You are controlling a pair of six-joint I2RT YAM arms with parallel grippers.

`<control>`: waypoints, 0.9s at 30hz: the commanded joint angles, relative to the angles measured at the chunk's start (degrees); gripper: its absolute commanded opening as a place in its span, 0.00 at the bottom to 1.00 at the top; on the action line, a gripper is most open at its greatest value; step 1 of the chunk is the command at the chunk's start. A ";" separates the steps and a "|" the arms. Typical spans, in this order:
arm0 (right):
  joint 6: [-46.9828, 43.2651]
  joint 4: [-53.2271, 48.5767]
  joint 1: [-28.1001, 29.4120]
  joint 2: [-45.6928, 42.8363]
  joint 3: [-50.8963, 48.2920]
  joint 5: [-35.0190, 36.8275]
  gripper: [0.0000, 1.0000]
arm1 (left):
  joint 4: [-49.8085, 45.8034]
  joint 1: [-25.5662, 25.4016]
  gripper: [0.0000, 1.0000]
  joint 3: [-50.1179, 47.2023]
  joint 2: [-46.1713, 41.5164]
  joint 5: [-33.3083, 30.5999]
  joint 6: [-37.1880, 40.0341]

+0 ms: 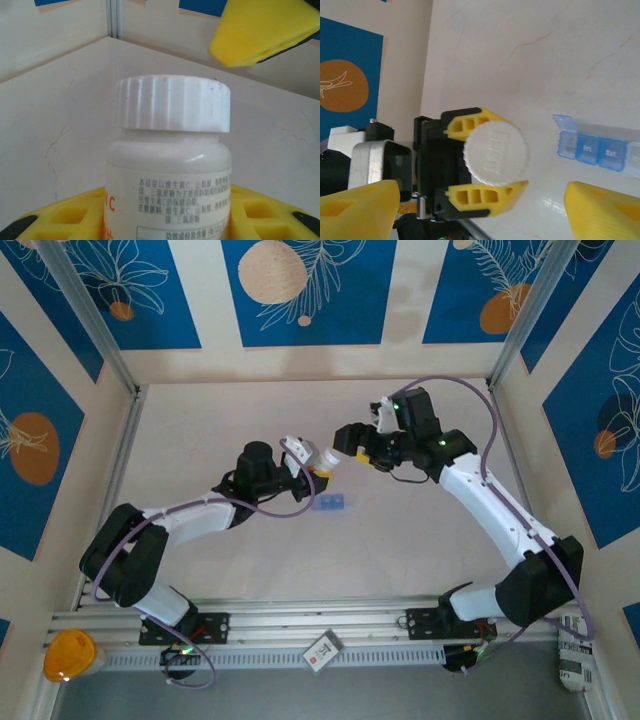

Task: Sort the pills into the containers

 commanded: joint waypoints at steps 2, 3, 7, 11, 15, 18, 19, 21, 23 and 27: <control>1.76 0.61 1.53 2.53 2.51 2.05 0.84 | 0.09 0.28 0.00 1.91 0.06 1.98 0.87; 1.81 0.88 1.86 2.86 2.59 2.04 0.83 | 0.20 0.30 0.00 1.93 0.20 2.08 0.72; 1.99 0.94 2.81 3.94 2.84 2.28 0.82 | 0.33 0.29 0.00 1.87 0.15 2.24 0.25; 2.12 1.09 3.20 4.55 2.22 2.58 0.79 | 1.00 0.34 0.00 1.70 -0.07 2.06 -0.16; 2.46 1.69 3.31 5.01 1.24 2.04 0.75 | 1.31 0.33 0.00 1.76 -0.29 2.04 -0.55; 2.65 2.00 3.36 5.34 0.73 1.84 0.70 | 1.34 0.35 0.00 1.94 -0.13 2.16 -0.64; 2.73 2.15 3.35 5.46 0.56 1.65 0.69 | 1.41 0.28 0.00 1.94 -0.19 2.13 -0.73; 2.73 2.27 3.41 5.71 0.35 1.65 0.67 | 1.60 0.31 0.00 1.90 -0.16 2.14 -0.89; 2.65 2.41 3.31 5.99 0.23 1.56 0.66 | 1.86 0.31 0.00 1.88 -0.26 2.09 -1.08; 2.74 2.93 2.96 6.42 -0.35 1.34 0.62 | 2.20 0.28 0.00 1.87 -0.26 1.96 -1.38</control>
